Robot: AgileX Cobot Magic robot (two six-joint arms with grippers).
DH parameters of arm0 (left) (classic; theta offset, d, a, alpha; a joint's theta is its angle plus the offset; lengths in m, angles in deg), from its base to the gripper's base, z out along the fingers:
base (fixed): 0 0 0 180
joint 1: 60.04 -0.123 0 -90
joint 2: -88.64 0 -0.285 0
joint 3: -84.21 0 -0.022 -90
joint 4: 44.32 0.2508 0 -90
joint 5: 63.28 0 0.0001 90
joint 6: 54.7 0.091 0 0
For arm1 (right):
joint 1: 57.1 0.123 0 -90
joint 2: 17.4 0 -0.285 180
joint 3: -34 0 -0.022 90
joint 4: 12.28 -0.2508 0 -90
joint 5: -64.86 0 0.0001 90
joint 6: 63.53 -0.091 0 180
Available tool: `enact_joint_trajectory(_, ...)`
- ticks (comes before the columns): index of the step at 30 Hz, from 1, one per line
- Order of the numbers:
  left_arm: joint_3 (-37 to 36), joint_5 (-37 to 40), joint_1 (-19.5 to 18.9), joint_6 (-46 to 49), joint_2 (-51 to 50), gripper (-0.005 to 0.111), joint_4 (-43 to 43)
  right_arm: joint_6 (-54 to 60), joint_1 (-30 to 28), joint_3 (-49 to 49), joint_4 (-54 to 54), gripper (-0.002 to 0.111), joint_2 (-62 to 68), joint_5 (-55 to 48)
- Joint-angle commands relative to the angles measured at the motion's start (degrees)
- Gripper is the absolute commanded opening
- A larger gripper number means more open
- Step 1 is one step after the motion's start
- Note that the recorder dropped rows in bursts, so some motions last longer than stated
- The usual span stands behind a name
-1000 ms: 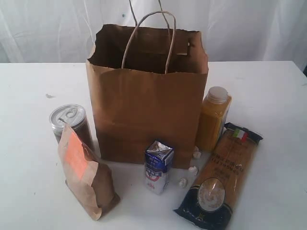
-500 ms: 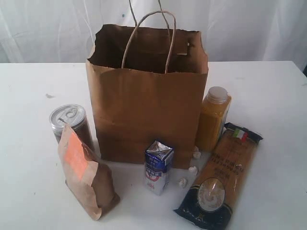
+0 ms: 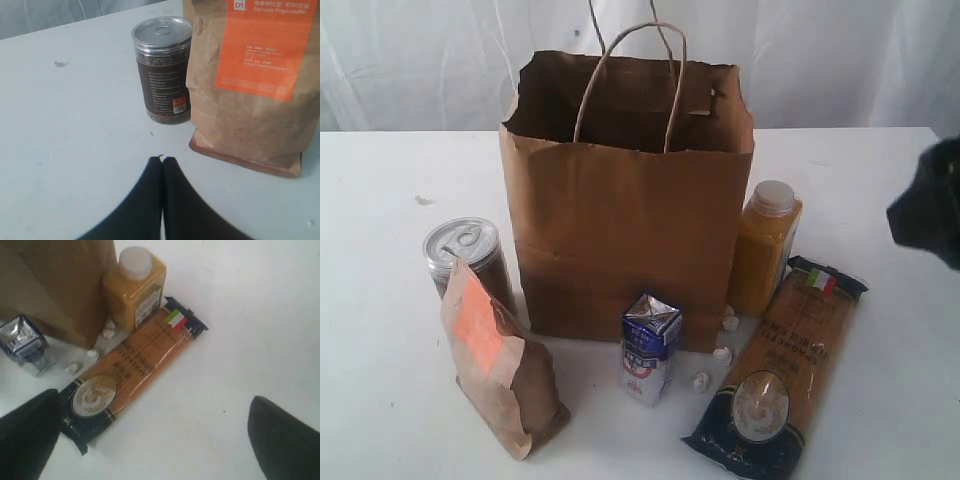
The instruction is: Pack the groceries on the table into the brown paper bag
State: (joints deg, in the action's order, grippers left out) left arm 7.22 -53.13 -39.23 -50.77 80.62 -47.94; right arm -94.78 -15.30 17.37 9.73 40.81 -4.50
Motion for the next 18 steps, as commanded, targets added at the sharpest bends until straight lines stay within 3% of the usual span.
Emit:
enact_joint_trajectory(1, -0.22, 0.14, -0.15, -0.29, 0.23, 0.0, -0.42, 0.0, -0.14, -6.51, -2.13, 0.086, -6.55, 1.35)
enact_joint_trajectory(9, -0.22, 0.14, -0.15, -0.29, 0.23, 0.0, -0.42, -0.93, -0.14, -17.16, -3.09, 0.019, -15.3, 4.43)
enact_joint_trajectory(12, -0.22, 0.14, -0.15, -0.29, 0.23, 0.0, -0.42, -0.93, -0.14, -21.2, -4.02, 0.002, -18.64, 10.76)
enact_joint_trajectory(18, -0.22, 0.14, -0.15, -0.29, 0.23, 0.0, -0.42, -0.48, -0.14, -29.76, -8.07, 0.0, -26.37, 30.17)
